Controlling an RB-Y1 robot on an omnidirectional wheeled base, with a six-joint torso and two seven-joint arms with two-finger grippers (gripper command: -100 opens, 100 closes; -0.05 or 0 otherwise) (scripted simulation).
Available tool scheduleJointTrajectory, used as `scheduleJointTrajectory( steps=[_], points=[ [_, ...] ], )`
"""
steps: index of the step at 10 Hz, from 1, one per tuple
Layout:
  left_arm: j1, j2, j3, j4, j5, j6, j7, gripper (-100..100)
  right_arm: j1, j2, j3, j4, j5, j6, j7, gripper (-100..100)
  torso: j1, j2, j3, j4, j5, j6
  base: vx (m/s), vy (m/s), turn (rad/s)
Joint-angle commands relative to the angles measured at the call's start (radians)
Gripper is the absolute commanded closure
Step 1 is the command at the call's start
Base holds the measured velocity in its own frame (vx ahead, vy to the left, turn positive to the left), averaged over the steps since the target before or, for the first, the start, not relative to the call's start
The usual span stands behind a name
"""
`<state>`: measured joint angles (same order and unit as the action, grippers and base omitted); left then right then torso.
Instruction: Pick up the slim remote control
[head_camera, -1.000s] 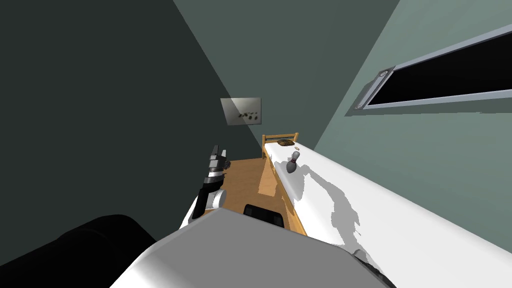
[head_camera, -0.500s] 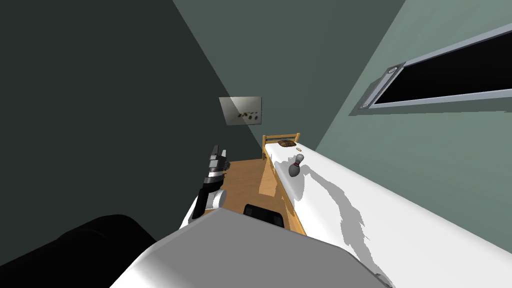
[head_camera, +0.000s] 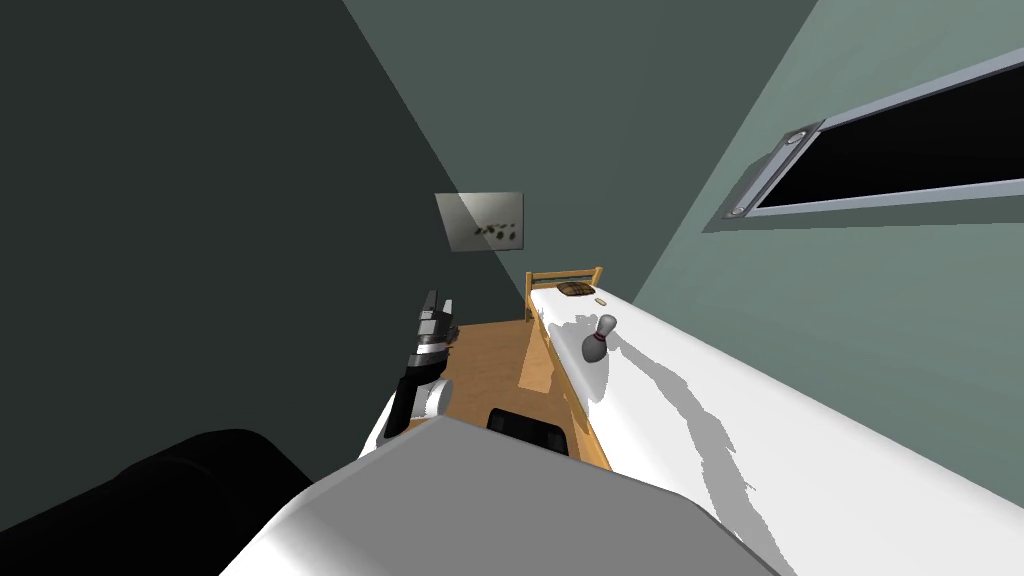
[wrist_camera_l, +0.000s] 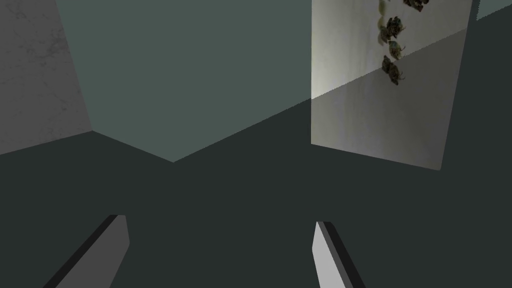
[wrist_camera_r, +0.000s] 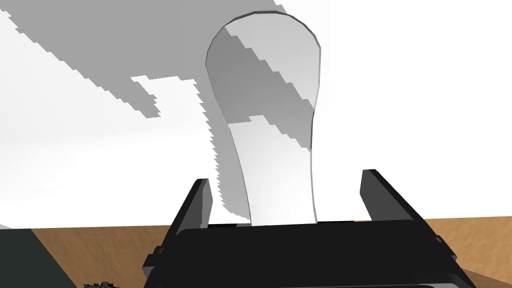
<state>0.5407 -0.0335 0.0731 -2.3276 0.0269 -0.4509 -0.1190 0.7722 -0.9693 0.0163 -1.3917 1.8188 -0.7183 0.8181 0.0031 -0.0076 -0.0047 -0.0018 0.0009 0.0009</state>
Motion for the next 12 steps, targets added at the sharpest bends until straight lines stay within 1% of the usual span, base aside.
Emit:
scheduleJointTrajectory(
  steps=[1, 2, 3, 4, 5, 8, 9, 10, 12],
  points=[
    [0.000, 0.000, 0.000, 0.000, 0.000, 0.000, 0.000, 0, -0.006, 0.002, 0.005, 0.024, 0.037, -0.022, 0.006, -100, 0.000, 0.000, 0.000, 0.000, 0.000, 0.000, 0.124, 0.025, -0.006],
    [0.000, 0.000, 0.000, 0.000, 0.000, 0.000, 0.000, 0, -0.010, 0.004, 0.009, 0.033, 0.051, -0.030, 0.006, -100, 0.000, 0.000, 0.000, 0.000, 0.000, 0.000, 0.091, 0.023, -0.007],
    [0.000, 0.000, 0.000, 0.000, 0.000, 0.000, 0.000, 0, -0.007, 0.002, 0.007, 0.024, 0.043, -0.024, 0.003, -100, 0.000, 0.002, 0.001, 0.000, 0.000, 0.000, 0.035, 0.009, -0.001],
    [0.000, 0.000, 0.000, 0.000, 0.000, 0.000, 0.000, 0, -0.007, 0.002, 0.007, 0.024, 0.045, -0.026, 0.001, 0, -0.001, 0.005, 0.003, 0.001, 0.000, 0.000, 0.008, 0.002, 0.001],
    [0.000, 0.000, 0.000, 0.000, 0.000, 0.000, 0.000, 0, -0.020, 0.034, 0.033, 0.055, 0.057, 0.004, 0.006, -100, -0.001, 0.007, 0.004, 0.002, 0.000, 0.000, 0.010, -0.022, 0.096],
    [0.000, 0.000, 0.000, 0.000, 0.000, 0.000, 0.000, 0, -0.033, 0.066, 0.059, 0.086, 0.069, 0.034, 0.011, -100, -0.004, 0.009, 0.005, 0.002, -0.001, 0.000, 0.005, -0.040, 0.053],
    [0.000, 0.000, 0.000, 0.000, 0.000, 0.000, 0.000, 0, -0.027, 0.058, 0.053, 0.070, 0.073, 0.026, 0.000, -100, -0.004, 0.009, 0.005, 0.002, -0.001, 0.000, 0.000, -0.015, 0.011],
    [0.000, 0.000, 0.000, 0.000, 0.000, 0.000, 0.000, 0, -0.028, 0.059, 0.054, 0.071, 0.074, 0.028, 0.000, 100, -0.003, 0.009, 0.005, 0.002, -0.001, 0.000, -0.002, -0.004, -0.014],
    [0.000, 0.000, 0.000, 0.000, 0.000, 0.000, 0.000, 0, -0.027, 0.059, 0.055, 0.071, 0.074, 0.027, 0.001, 100, -0.002, 0.009, 0.005, 0.002, -0.001, 0.000, 0.000, 0.000, 0.000]
  ],
)
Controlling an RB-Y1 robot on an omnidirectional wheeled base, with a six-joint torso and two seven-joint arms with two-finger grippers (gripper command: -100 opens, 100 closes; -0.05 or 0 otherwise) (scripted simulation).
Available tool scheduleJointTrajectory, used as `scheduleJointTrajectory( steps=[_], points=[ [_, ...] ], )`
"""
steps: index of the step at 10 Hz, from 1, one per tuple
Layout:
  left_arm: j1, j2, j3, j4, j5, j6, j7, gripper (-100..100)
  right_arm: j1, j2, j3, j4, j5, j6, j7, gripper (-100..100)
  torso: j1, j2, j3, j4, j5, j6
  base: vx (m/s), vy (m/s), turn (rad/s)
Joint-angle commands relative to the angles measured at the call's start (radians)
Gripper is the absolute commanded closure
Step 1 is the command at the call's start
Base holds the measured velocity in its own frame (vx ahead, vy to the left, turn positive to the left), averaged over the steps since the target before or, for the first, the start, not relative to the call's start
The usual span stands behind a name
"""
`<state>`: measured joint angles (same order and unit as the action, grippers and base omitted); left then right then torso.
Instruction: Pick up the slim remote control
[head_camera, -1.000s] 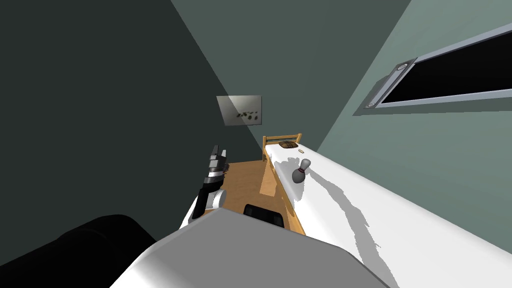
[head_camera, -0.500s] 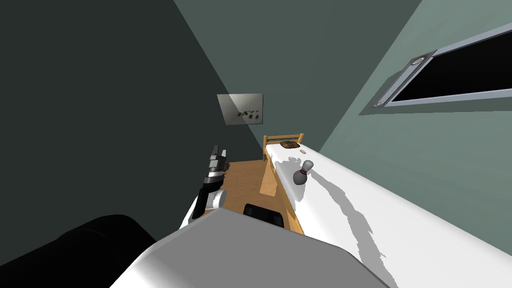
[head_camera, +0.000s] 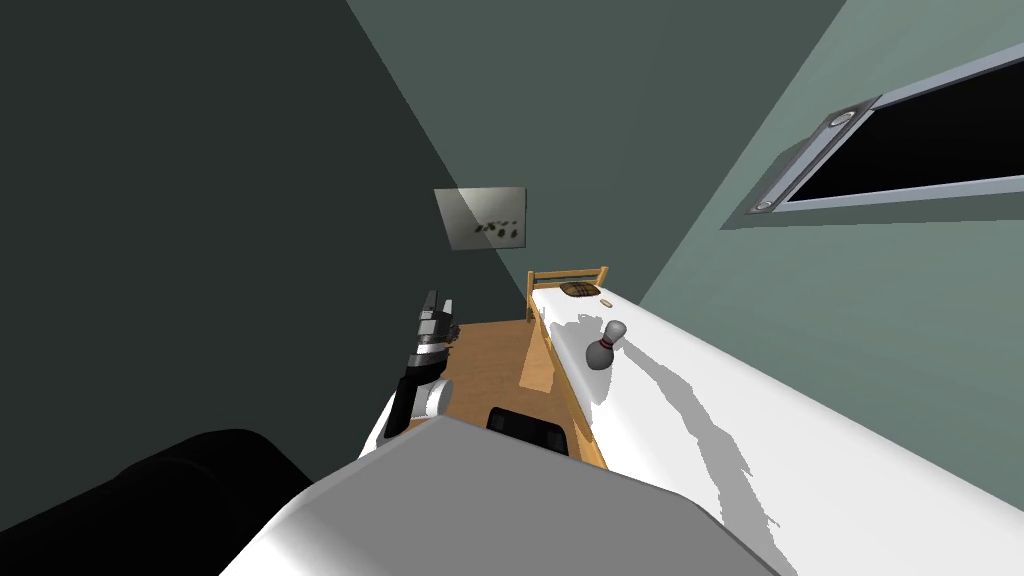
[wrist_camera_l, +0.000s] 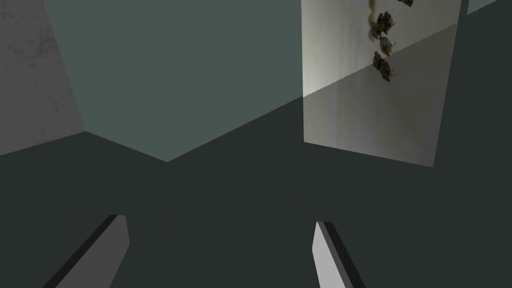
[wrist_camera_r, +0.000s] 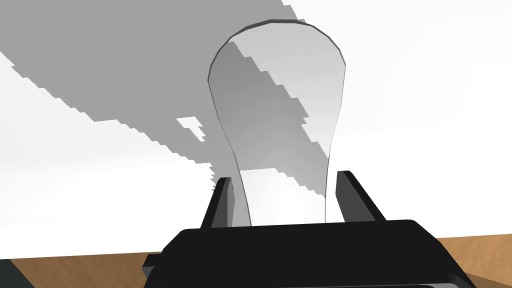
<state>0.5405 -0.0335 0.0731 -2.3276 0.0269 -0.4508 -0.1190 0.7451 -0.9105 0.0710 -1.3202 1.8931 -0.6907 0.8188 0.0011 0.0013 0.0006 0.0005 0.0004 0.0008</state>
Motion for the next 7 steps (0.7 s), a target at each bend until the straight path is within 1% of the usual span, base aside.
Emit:
scheduleJointTrajectory(
  steps=[1, 2, 3, 4, 5, 6, 7],
  points=[
    [0.000, 0.000, 0.000, 0.000, 0.000, 0.000, 0.000, 0, 0.000, 0.000, 0.000, 0.000, 0.000, 0.000, 0.000, 100, 0.000, 0.000, 0.000, 0.000, 0.000, 0.000, 0.000, 0.000, 0.000],
    [0.000, 0.000, 0.000, 0.000, 0.000, 0.000, 0.000, 0, 0.000, 0.000, 0.000, 0.000, 0.000, 0.000, 0.000, 100, 0.000, 0.000, 0.000, 0.000, 0.000, 0.000, 0.000, 0.000, 0.000],
    [0.000, 0.000, 0.000, 0.000, 0.000, 0.000, 0.000, 0, 0.000, 0.000, 0.000, 0.000, 0.000, 0.000, 0.000, 0, 0.000, 0.000, 0.000, 0.000, 0.000, 0.000, 0.000, 0.000, 0.000],
    [0.000, 0.000, 0.000, 0.000, 0.000, 0.000, 0.000, 0, 0.009, -0.032, -0.027, -0.023, -0.020, -0.029, 0.005, 100, 0.000, 0.000, 0.000, 0.000, 0.000, 0.000, -0.004, 0.034, -0.095],
    [0.000, 0.000, 0.000, 0.000, 0.000, 0.000, 0.000, 0, 0.014, -0.044, -0.037, -0.035, -0.024, -0.041, 0.003, 100, 0.002, 0.000, 0.000, 0.000, 0.001, 0.001, -0.004, 0.057, -0.099],
    [0.000, 0.000, 0.000, 0.000, 0.000, 0.000, 0.000, 0, 0.012, -0.036, -0.029, -0.030, -0.018, -0.031, 0.000, 100, 0.004, 0.000, 0.000, 0.000, 0.001, 0.001, -0.001, 0.026, -0.019],
    [0.000, 0.000, 0.000, 0.000, 0.000, 0.000, 0.000, 0, 0.012, -0.038, -0.031, -0.031, -0.020, -0.034, 0.000, 0, 0.003, 0.000, 0.000, 0.000, 0.001, 0.000, 0.000, 0.000, 0.000]
  ],
)
